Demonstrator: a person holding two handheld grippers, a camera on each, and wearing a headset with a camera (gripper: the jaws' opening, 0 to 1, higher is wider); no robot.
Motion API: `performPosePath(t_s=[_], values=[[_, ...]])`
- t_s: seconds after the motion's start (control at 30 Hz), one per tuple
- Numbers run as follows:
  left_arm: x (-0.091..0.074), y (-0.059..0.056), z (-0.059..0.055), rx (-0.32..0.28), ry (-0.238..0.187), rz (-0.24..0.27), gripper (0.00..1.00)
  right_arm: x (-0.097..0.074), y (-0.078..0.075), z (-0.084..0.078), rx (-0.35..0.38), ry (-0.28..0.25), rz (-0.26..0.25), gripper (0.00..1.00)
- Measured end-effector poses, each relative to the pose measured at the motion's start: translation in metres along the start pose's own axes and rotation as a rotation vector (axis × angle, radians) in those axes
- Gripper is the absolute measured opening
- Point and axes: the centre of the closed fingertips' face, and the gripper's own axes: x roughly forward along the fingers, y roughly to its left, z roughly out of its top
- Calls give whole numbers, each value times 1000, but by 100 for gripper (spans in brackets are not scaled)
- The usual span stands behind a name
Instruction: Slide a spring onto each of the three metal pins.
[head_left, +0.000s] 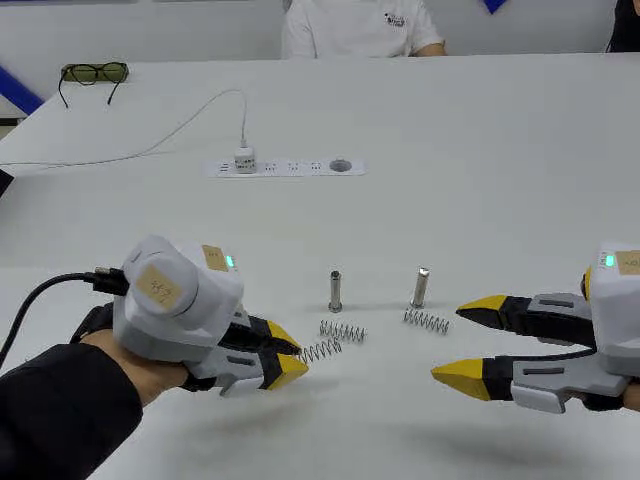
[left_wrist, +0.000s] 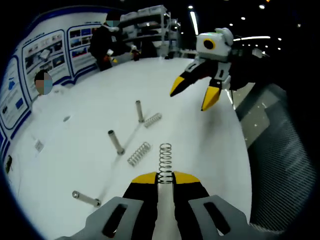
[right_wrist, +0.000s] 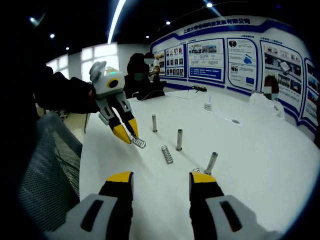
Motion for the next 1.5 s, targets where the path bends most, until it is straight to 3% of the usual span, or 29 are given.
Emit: performPosePath(t_s=[0.2,0.6,1.0,1.27,1.5], values=[[4,-13,9,60,-12,-31,10,11,20,5,-17,2,88,37],[5,-33,21,128,-20,-77,10,29,46,13,-83,26,200,29],[8,-48,24,176,0,-113,10,37,62,11,-153,64,260,21],[8,-53,22,166,12,-133,10,39,64,5,-201,96,268,14],[5,-54,29,142,-7,-147,10,38,63,2,-228,106,264,13]])
